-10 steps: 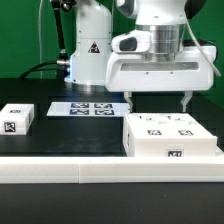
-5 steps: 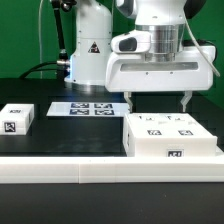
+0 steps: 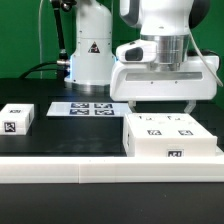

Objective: Assemble cabinet

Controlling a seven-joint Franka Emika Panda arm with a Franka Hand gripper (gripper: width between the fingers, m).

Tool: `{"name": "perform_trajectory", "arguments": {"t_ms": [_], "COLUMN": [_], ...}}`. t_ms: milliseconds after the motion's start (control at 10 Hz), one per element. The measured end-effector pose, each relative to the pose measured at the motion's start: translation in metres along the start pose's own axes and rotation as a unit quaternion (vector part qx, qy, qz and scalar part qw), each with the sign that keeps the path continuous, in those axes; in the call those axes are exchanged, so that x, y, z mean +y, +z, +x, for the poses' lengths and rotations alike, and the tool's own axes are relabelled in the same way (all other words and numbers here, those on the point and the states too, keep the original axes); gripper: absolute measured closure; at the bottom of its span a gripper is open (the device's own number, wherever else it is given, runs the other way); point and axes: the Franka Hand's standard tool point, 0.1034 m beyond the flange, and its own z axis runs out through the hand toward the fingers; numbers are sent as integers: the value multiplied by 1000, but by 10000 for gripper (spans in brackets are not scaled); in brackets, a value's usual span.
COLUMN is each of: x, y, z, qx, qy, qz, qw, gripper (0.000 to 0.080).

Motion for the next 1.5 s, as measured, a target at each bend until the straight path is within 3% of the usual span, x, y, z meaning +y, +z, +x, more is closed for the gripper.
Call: {"name": "perform_trajectory", "arguments": {"t_ms": [100,600,1000,1500], "x": [6,5,16,18], "y": [4,4,8,9], "z": [2,1,2,21], "qx": [4,3,18,31], "qy": [-7,-11,-18,-20], "qz": [-1,-1,-4,-3], "qw": [1000,1000,1000,999], "gripper": [2,2,2,2]}}
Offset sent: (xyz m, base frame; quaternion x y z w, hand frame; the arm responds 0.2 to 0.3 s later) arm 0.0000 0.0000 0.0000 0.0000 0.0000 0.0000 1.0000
